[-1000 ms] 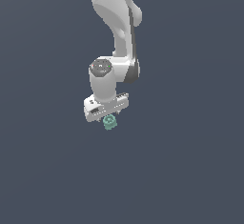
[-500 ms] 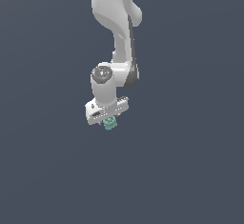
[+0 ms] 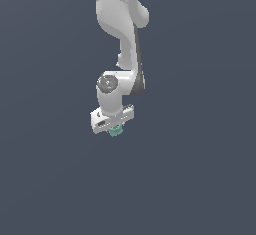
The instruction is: Pick up the object and move it to a goal position.
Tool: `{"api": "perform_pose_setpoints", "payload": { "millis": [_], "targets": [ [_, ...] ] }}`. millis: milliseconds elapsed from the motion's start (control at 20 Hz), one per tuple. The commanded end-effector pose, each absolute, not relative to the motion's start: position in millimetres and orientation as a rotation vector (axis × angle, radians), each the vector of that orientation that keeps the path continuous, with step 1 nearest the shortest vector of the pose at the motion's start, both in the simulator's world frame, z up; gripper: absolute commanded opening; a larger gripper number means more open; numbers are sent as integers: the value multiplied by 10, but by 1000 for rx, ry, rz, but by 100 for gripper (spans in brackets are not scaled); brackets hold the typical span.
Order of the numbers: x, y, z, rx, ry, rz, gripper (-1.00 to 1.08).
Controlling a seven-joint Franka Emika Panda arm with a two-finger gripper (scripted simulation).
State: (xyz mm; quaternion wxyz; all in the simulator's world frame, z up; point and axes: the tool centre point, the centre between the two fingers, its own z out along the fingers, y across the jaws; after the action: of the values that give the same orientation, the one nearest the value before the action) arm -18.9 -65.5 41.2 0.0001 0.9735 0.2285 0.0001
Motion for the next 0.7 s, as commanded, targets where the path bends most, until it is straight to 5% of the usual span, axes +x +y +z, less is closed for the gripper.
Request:
{"api": "perform_pose_setpoints", "payload": {
  "millis": [0, 650],
  "targets": [
    [-189, -652, 403, 3058, 718, 0, -100],
    [-212, -684, 496, 3058, 717, 0, -100]
  ]
}}
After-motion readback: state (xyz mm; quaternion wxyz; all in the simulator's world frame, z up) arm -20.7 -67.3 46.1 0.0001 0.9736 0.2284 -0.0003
